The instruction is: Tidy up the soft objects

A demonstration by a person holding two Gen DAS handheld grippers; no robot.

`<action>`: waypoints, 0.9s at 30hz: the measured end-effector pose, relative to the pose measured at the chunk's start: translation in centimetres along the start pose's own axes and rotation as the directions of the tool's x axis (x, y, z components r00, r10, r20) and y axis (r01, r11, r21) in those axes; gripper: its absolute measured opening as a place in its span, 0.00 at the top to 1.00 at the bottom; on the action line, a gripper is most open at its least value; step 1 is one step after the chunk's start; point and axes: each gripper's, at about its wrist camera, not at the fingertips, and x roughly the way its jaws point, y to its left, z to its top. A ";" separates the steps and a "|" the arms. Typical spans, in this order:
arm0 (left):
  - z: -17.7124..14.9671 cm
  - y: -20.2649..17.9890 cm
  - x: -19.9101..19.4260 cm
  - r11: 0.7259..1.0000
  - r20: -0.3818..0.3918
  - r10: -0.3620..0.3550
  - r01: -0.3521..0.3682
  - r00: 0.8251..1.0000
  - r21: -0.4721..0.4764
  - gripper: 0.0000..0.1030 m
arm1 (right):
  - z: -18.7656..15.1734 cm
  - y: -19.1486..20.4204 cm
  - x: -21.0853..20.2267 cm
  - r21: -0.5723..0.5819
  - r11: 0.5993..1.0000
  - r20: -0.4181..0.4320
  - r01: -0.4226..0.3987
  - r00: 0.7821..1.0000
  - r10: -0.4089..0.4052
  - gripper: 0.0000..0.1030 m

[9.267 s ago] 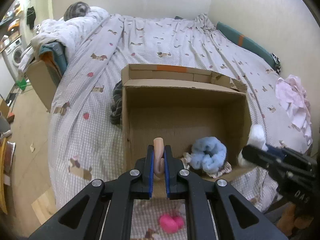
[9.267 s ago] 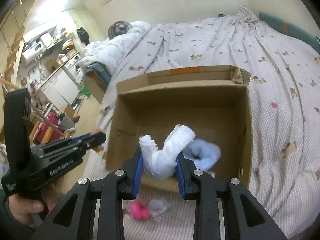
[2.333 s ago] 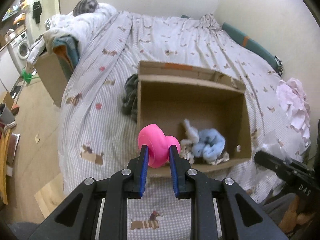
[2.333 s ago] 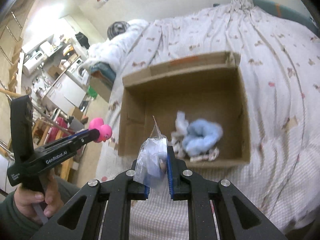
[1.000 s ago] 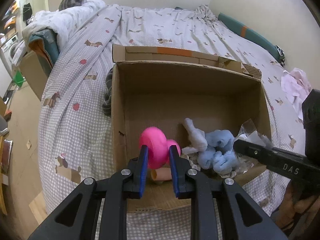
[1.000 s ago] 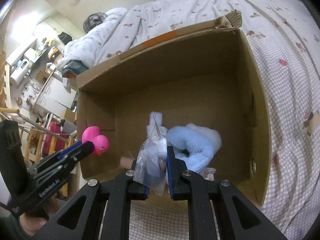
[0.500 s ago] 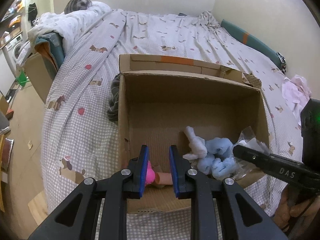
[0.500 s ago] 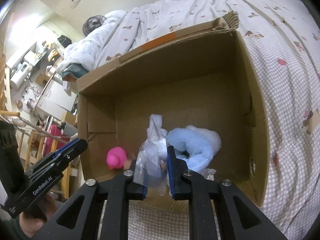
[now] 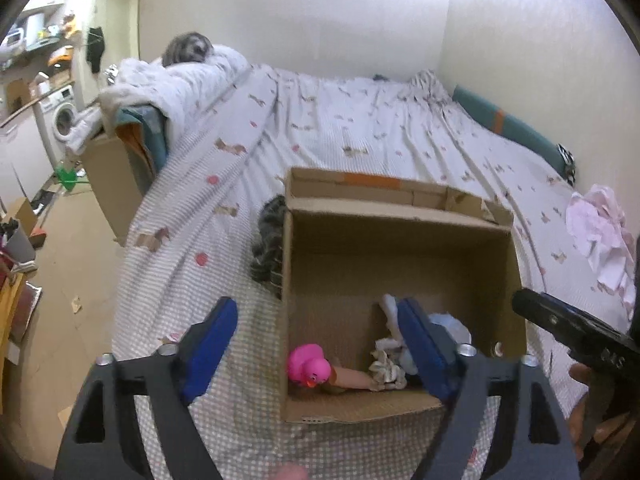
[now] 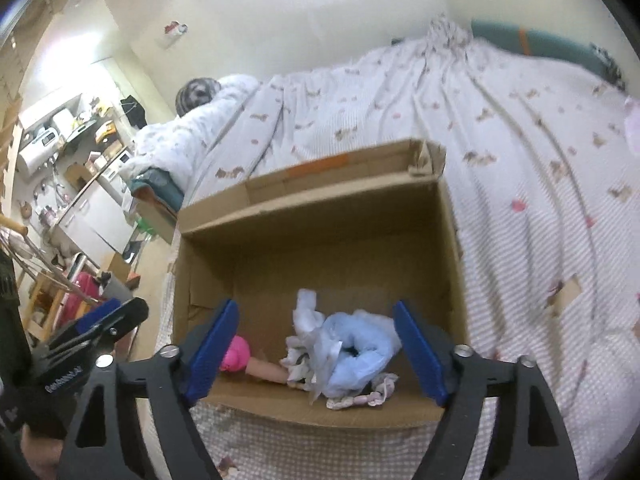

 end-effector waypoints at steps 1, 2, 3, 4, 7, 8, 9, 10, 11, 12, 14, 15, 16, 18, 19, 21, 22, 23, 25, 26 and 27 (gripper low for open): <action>0.0 0.1 -0.3 1.000 0.004 -0.004 0.004 1.000 0.002 0.20 | 0.0 0.1 -0.5 -0.008 1.000 0.011 0.005 1.000 -0.005 0.05; -0.1 0.1 -0.7 1.000 0.005 -0.005 0.005 1.000 0.004 0.19 | -0.2 0.3 -1.1 -0.018 1.000 0.024 0.008 1.000 -0.008 0.02; -0.1 0.1 -1.1 1.000 0.007 -0.001 0.001 1.000 0.006 0.15 | -0.3 0.6 -1.8 -0.029 0.999 0.039 0.015 0.999 -0.014 0.02; -0.3 0.2 -1.6 1.000 0.014 0.005 -0.005 1.000 0.010 0.11 | -0.3 0.8 -2.3 -0.039 0.999 0.052 0.025 0.998 -0.023 0.02; -0.8 0.5 -3.0 1.000 0.028 0.012 -0.013 1.000 0.015 0.08 | -0.9 0.8 -3.8 -0.034 0.998 0.081 0.044 0.996 -0.041 0.00; -1.0 0.6 -3.3 1.000 0.030 0.013 -0.013 0.999 0.016 0.08 | -1.1 0.8 -4.1 -0.029 0.998 0.081 0.048 0.996 -0.045 0.00; -1.2 0.6 -3.8 1.000 0.035 0.020 -0.021 0.999 0.020 0.08 | -1.4 0.7 -4.5 -0.027 0.998 0.086 0.055 0.995 -0.052 0.00; -1.4 0.7 -4.3 0.999 0.042 0.028 -0.029 0.999 0.026 0.08 | -1.6 0.8 -4.9 -0.030 0.998 0.096 0.062 0.994 -0.059 0.00; -1.7 0.8 -4.8 0.999 0.050 0.035 -0.036 0.998 0.029 0.08 | -1.8 0.9 -5.3 -0.038 0.997 0.103 0.067 0.993 -0.063 0.00; -1.9 1.0 -5.3 0.999 0.055 0.037 -0.039 0.998 0.029 0.07 | -2.0 1.0 -5.6 -0.050 0.996 0.106 0.073 0.992 -0.067 0.00; -2.3 1.3 -6.1 0.999 0.061 0.034 -0.036 0.998 0.019 0.05 | -2.6 1.3 -6.1 -0.065 0.995 0.108 0.082 0.991 -0.075 0.00; -2.5 1.4 -6.5 0.999 0.065 0.036 -0.037 0.997 0.016 0.05 | -3.0 1.5 -6.2 -0.072 0.994 0.107 0.086 0.991 -0.078 0.00; -2.7 1.4 -6.8 0.999 0.067 0.040 -0.041 0.997 0.015 0.05 | -3.3 1.6 -6.4 -0.076 0.993 0.105 0.091 0.991 -0.083 0.00; -3.2 1.6 -7.3 0.999 0.066 0.040 -0.041 0.997 0.017 0.05 | -3.9 1.7 -6.8 -0.074 0.993 0.101 0.094 0.991 -0.086 0.00; -3.5 1.7 -7.5 0.999 0.065 0.032 -0.033 0.997 0.015 0.05 | -4.2 1.8 -7.0 -0.071 0.993 0.100 0.092 0.991 -0.085 0.00; -4.0 1.8 -7.9 1.000 0.062 0.013 -0.013 0.998 0.007 0.05 | -4.7 1.8 -7.3 -0.071 0.993 0.099 0.094 0.991 -0.087 0.00; -4.3 1.9 -8.1 1.000 0.062 0.009 -0.010 0.998 0.008 0.05 | -5.0 1.9 -7.5 -0.074 0.992 0.100 0.098 0.991 -0.091 0.00; -4.6 1.9 -8.3 1.000 0.063 0.012 -0.013 0.998 0.012 0.05 | -5.3 2.0 -7.6 -0.080 0.992 0.102 0.102 0.990 -0.094 0.00; -4.8 1.7 -8.6 1.000 0.072 0.006 -0.006 0.997 0.010 0.00 | -5.8 2.2 -7.8 -0.094 0.989 0.104 0.118 0.989 -0.109 0.00; -4.8 1.7 -8.7 1.000 0.076 -0.002 0.002 0.997 0.004 0.00 | -5.9 2.3 -7.8 -0.100 0.987 0.104 0.125 0.988 -0.115 0.00; -4.9 1.6 -8.9 1.000 0.081 -0.006 0.006 0.997 0.000 0.00 | -6.1 2.4 -7.8 -0.105 0.986 0.104 0.130 0.988 -0.119 0.00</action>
